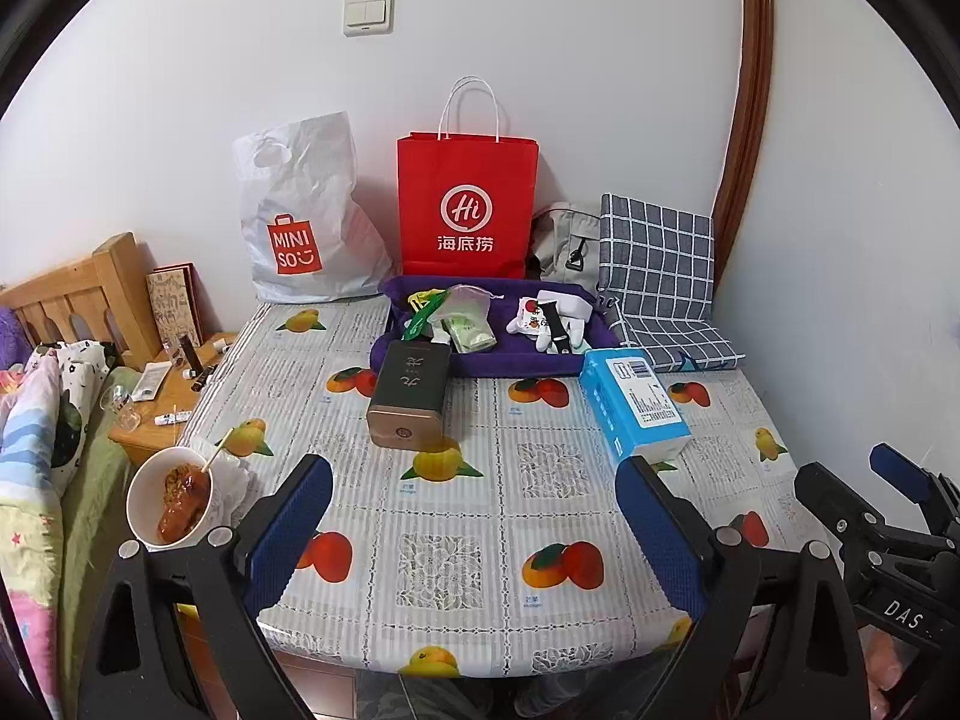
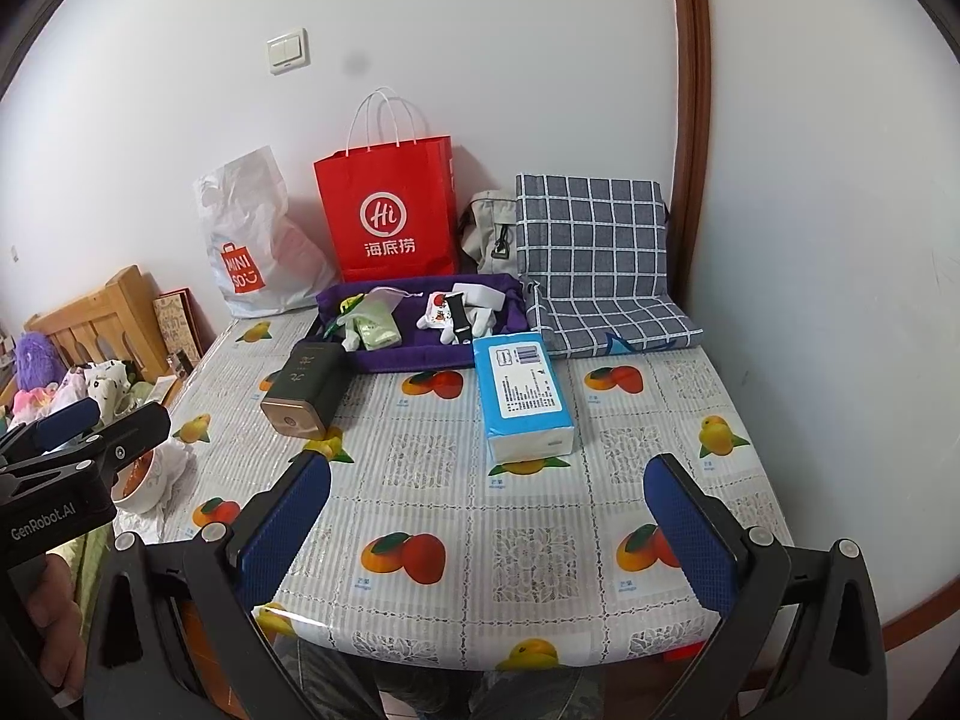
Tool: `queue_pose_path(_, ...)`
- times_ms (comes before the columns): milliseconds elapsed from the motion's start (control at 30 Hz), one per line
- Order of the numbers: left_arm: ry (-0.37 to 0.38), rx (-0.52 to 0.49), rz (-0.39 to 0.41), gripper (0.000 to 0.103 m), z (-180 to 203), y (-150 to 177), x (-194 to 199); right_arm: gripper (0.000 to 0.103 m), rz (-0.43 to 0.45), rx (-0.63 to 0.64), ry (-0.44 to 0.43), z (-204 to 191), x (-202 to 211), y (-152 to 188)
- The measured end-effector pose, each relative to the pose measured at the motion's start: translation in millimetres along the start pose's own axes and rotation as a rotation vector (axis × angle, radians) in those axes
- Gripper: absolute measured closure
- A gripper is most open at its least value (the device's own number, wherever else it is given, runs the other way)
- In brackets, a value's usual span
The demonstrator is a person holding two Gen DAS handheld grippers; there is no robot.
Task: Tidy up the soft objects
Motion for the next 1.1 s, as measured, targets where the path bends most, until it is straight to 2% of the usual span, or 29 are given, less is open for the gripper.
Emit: queue_pose_path(1100,0.0,0.006,0.006,0.007,-3.6,-2.4,2.9,0.0,0.015,0.005,-0.004,1.1,4.3,-3.0)
Point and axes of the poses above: each gripper's, at about its wrist camera, not at the fingertips, and x roughly against the way its jaws point, z to its right, y to its underside, the point moved 8 cm from there along -x, roughly the way its jaws point, and after that the axes turned 12 degrees about y, right-handed, at the moved point
